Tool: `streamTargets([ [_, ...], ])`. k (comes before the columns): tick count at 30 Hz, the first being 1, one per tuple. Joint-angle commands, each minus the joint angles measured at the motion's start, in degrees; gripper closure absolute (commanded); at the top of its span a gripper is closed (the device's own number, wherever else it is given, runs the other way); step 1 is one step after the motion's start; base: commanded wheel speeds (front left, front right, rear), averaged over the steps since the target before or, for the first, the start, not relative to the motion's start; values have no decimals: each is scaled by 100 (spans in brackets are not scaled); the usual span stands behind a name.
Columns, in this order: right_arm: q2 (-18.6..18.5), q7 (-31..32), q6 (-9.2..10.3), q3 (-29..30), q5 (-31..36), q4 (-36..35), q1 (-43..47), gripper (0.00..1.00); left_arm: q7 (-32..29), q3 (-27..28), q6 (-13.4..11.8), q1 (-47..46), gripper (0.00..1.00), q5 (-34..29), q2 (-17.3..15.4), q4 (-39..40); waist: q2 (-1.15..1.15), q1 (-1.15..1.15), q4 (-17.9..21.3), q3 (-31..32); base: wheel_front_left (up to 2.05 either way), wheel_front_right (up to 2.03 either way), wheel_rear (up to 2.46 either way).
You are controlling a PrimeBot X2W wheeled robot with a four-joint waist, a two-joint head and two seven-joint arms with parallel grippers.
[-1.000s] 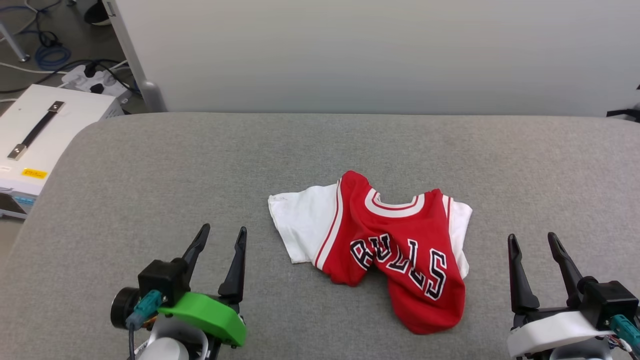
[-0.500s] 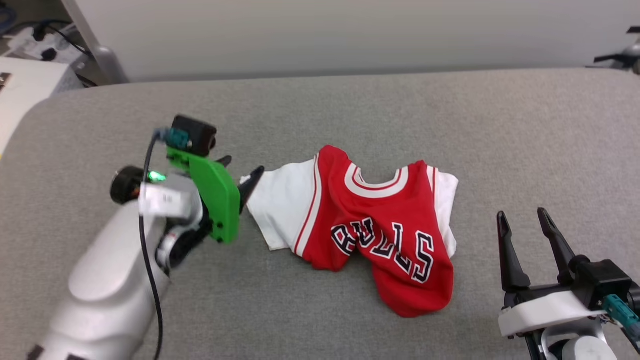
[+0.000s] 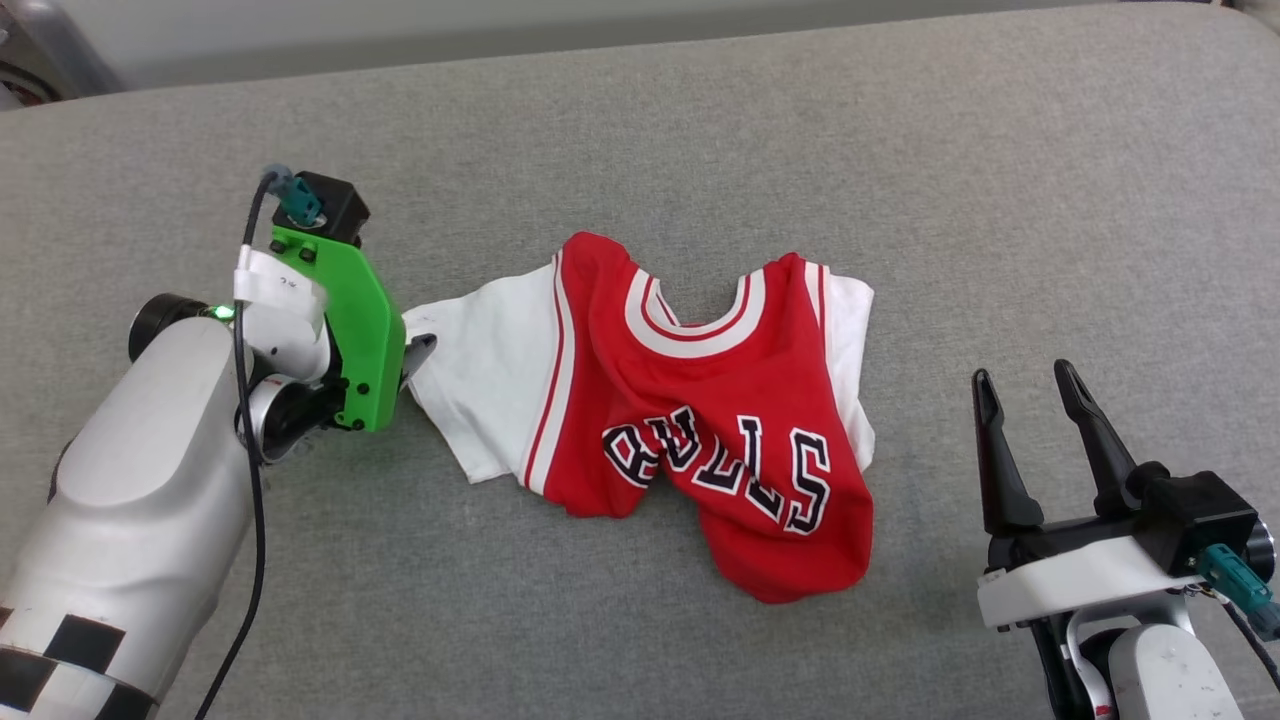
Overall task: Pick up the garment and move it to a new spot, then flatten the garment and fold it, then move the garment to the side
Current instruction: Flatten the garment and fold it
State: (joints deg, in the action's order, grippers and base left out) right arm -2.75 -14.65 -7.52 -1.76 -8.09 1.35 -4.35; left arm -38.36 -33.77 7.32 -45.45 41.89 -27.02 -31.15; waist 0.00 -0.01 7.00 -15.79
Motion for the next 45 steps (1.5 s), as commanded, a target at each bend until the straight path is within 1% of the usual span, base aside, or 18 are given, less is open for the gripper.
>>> streamTargets([
  [1,-13,-35,3,-10,-46,-34,-93,0,45,-1,15,-112,0,38,-52,-109,0,1,241,-266,0,0,0],
  [4,-13,-35,3,-37,-61,-2,-92,0,170,-74,15,-171,0,-44,-100,-467,0,1,317,-352,0,0,0],
  [9,-13,-35,3,-30,-79,-16,-105,0,328,-148,16,-204,0,101,-36,-781,0,1,349,-425,0,0,0],
  [10,-13,-35,3,-20,-78,-18,-107,0,344,-195,16,-202,54,124,-38,-826,0,1,341,-430,0,0,0],
  [11,-13,-35,3,-14,-74,-18,-108,0,328,-258,16,-192,100,150,-42,-849,0,1,332,-430,0,0,0],
  [13,-13,-35,3,-7,-47,-6,-104,0,301,-340,16,-157,100,290,-38,-885,0,1,292,-402,0,0,0],
  [15,-13,-35,3,-2,-21,12,-99,0,410,-344,16,-128,100,412,-39,-927,0,1,244,-343,0,0,0],
  [17,-13,-35,3,20,10,35,-82,0,560,-346,16,-78,100,505,-58,-969,0,1,175,-239,0,0,0],
  [18,-13,-35,3,38,45,64,-51,0,769,-288,16,-3,100,612,-88,-1027,0,1,103,-101,0,0,0],
  [20,-13,-35,3,68,76,95,-4,0,967,-233,16,97,100,706,-140,-1069,0,1,14,51,0,0,0],
  [24,-13,-35,3,162,150,165,136,0,1310,-54,16,348,100,934,-289,-1138,0,1,-248,353,0,0,0],
  [28,-13,-35,3,172,213,224,250,0,1486,-32,16,650,100,960,-526,-1218,0,1,-480,572,0,0,0],
  [33,-13,-35,3,208,220,300,335,0,1646,13,16,1160,100,1113,-669,-1094,0,1,-680,765,0,0,0],
  [38,-13,-35,3,214,206,379,424,0,1775,4,-137,1690,100,1156,-747,-827,0,1,-804,913,0,0,0],
  [42,-13,-35,3,219,213,443,467,0,1843,-56,-284,1940,100,1124,-709,-583,0,1,-866,977,0,0,0],
  [43,-13,-35,3,224,218,452,464,0,1922,-59,-307,1953,45,1096,-686,-501,0,1,-882,985,0,0,0],
  [44,-13,-35,3,231,224,463,458,0,2058,-54,-335,1960,0,1054,-656,-397,0,1,-898,999,0,0,0],
  [45,-13,-35,3,239,229,467,454,0,2190,-46,-356,1960,0,1012,-632,-314,0,1,-913,1014,0,0,0],
])
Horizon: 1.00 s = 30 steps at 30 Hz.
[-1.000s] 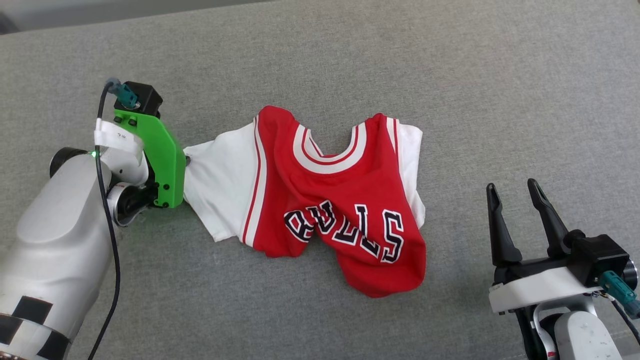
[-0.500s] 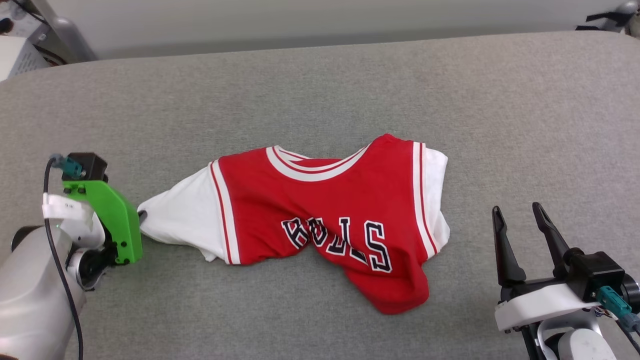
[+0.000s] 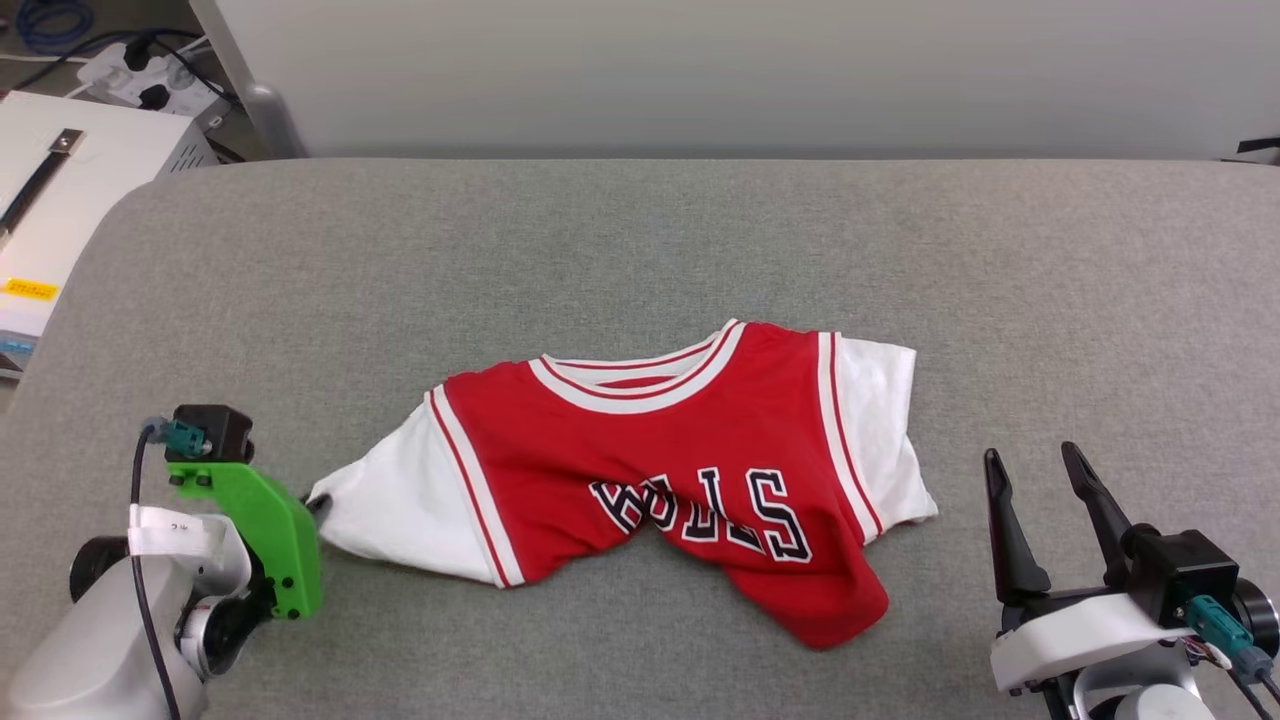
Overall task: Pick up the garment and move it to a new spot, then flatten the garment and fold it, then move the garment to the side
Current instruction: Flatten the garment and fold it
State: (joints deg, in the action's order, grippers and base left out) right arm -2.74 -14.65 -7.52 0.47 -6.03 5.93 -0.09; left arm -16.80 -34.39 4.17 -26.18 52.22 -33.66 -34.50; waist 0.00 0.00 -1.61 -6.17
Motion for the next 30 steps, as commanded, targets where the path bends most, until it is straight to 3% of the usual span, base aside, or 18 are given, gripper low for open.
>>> streamTargets([
  [1,-14,-35,3,34,25,13,27,0,204,27,-72,34,0,-78,61,121,0,0,-75,77,0,0,0],
  [8,-14,81,3,188,193,-40,83,0,1849,52,-170,63,0,-751,161,969,0,0,-297,236,0,0,0],
  [11,-30,350,3,172,282,-121,82,0,2630,32,-357,217,0,-1157,163,1351,0,0,-406,323,0,0,0],
  [14,-181,775,3,101,262,-219,51,0,3014,82,-562,446,0,-1380,227,1743,0,0,-508,353,0,0,0],
  [18,-570,1736,3,-92,169,-320,-59,0,3162,359,-910,813,0,-1569,421,2348,0,0,-658,308,0,0,0],
  [22,-991,3140,3,-249,-158,-370,-285,0,3177,687,-1096,1211,0,-1880,675,2936,0,0,-813,238,0,0,0],
  [30,-1387,5659,3,-383,-1017,-293,-977,0,3179,1074,-879,1572,0,-2350,1119,3190,0,0,-1118,-7,0,0,0],
])
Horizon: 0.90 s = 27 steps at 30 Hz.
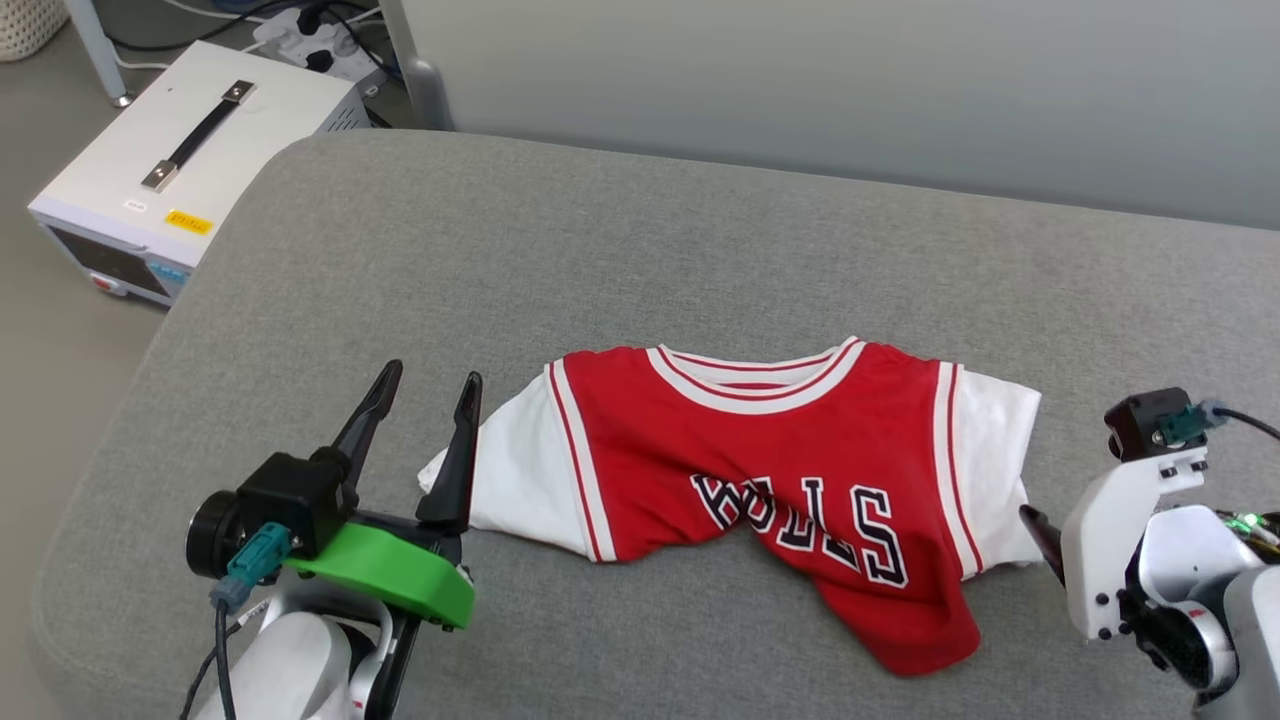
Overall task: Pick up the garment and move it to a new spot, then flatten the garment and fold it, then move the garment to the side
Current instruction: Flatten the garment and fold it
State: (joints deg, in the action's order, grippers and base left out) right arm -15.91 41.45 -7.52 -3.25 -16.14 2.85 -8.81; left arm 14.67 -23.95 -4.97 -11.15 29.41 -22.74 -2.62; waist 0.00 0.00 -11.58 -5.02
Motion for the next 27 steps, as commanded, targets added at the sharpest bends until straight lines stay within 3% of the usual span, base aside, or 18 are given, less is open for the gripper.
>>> streamTargets([
  [1,-157,197,3,-80,3,34,-180,0,31,55,76,62,0,-116,55,-22,0,0,-153,-150,0,0,0],
  [7,-372,761,3,-243,-63,403,-470,0,32,242,310,-12,0,-385,265,-123,0,0,-363,-346,0,0,0],
  [15,-311,681,3,-305,32,976,-483,0,32,508,557,-32,0,-623,521,-250,0,0,-560,-535,0,0,0],
  [16,-299,674,3,-324,44,1053,-467,15,32,554,583,-30,0,-653,545,-265,0,0,-567,-541,0,0,0],
  [17,-284,656,3,-332,52,1104,-456,53,32,589,606,-26,0,-677,561,-277,0,0,-568,-541,0,0,0],
  [18,-273,622,3,-346,62,1160,-447,83,32,630,632,-17,0,-707,580,-295,0,0,-564,-535,0,0,0],
  [19,-277,590,3,-361,72,1195,-442,100,32,661,651,-9,0,-731,594,-309,0,0,-556,-526,0,0,0],
  [27,-457,146,3,-77,330,1193,-401,100,32,833,789,120,0,-936,688,-459,0,0,-278,-234,0,0,0],
])
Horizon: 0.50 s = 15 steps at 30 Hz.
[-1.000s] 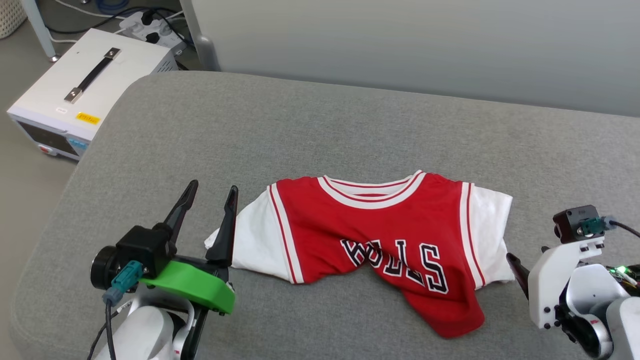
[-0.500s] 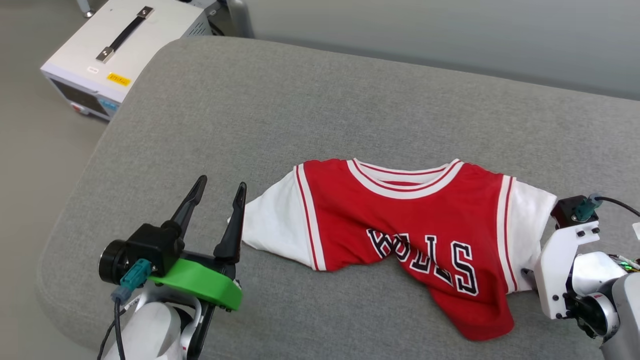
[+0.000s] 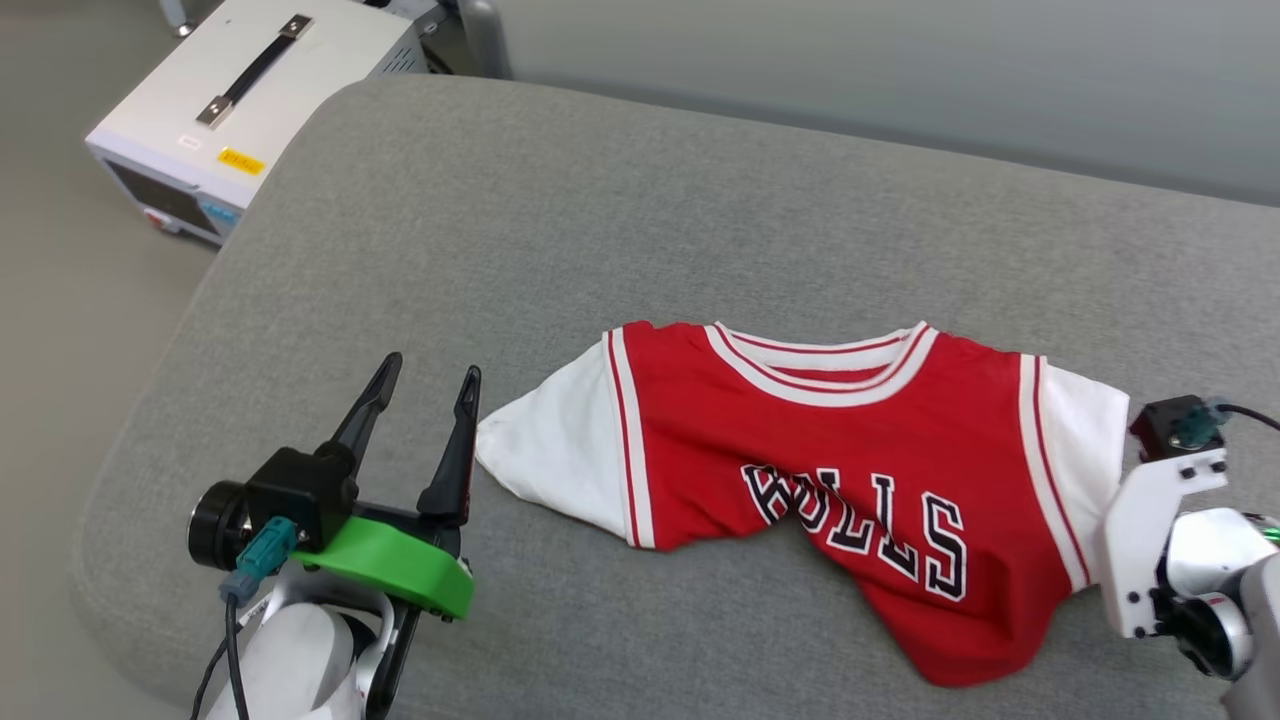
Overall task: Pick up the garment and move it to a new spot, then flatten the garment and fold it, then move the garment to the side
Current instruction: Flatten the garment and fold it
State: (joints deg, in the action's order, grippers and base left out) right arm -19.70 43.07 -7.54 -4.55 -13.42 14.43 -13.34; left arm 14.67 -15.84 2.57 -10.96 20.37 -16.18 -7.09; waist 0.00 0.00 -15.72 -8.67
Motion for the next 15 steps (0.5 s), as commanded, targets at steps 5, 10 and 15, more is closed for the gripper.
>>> streamTargets([
  [5,-283,-116,5,473,295,-189,204,100,32,84,89,202,0,-104,87,-29,0,0,368,286,0,0,0],
  [10,-310,-65,5,1093,677,-452,508,100,32,119,131,282,0,-162,124,-53,0,0,577,351,0,0,0],
  [15,-158,-117,5,1594,938,-484,781,100,32,128,175,292,0,-189,158,-100,0,0,695,335,0,0,0],
])
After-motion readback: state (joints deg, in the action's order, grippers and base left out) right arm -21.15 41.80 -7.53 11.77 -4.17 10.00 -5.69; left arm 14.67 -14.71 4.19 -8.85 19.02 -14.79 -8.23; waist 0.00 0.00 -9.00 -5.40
